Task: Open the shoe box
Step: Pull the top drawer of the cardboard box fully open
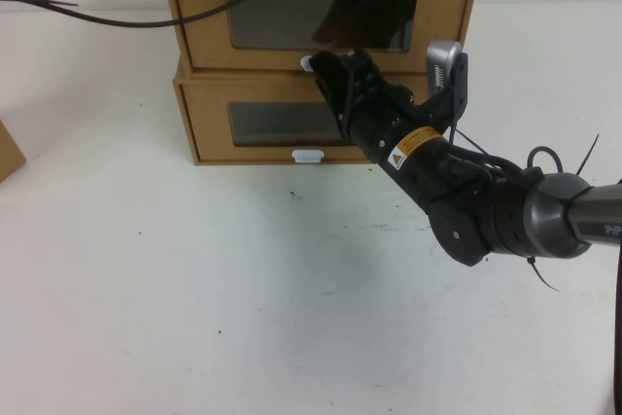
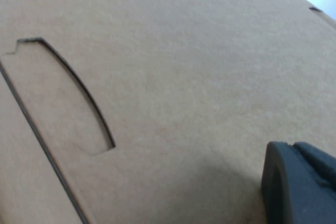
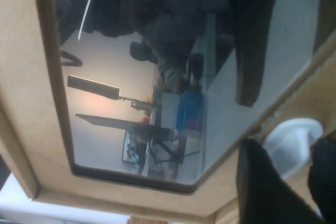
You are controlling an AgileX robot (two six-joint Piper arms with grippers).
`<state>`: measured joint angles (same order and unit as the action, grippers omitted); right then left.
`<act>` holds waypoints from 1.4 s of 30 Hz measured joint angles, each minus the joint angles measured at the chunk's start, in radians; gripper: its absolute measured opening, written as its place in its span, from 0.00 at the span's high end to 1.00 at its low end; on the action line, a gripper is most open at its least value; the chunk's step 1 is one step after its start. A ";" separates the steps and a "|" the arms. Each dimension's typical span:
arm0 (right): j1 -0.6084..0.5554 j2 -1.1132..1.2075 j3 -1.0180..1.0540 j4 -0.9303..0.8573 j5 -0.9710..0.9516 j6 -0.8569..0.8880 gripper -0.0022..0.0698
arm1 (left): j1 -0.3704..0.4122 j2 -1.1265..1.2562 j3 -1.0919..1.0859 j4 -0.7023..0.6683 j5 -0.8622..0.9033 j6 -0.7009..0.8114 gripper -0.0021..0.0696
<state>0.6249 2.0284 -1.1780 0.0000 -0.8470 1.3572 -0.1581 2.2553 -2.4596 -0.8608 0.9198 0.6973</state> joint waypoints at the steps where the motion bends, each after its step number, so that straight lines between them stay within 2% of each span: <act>1: 0.000 0.000 0.000 0.000 0.000 0.000 0.69 | 0.000 0.000 0.000 0.002 0.000 0.000 0.98; 9: 0.000 0.002 0.000 0.026 0.010 0.000 0.78 | 0.000 0.000 0.000 0.002 0.000 0.000 0.98; 18: 0.000 0.002 0.000 0.030 0.018 0.000 0.96 | 0.000 0.000 0.000 0.002 0.000 0.000 0.98; 42: -0.011 0.006 0.040 -0.141 -0.058 0.192 0.97 | 0.000 0.000 0.000 0.018 0.002 0.002 0.98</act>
<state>0.6134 2.0343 -1.1379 -0.1409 -0.9053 1.5495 -0.1581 2.2553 -2.4596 -0.8423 0.9216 0.6989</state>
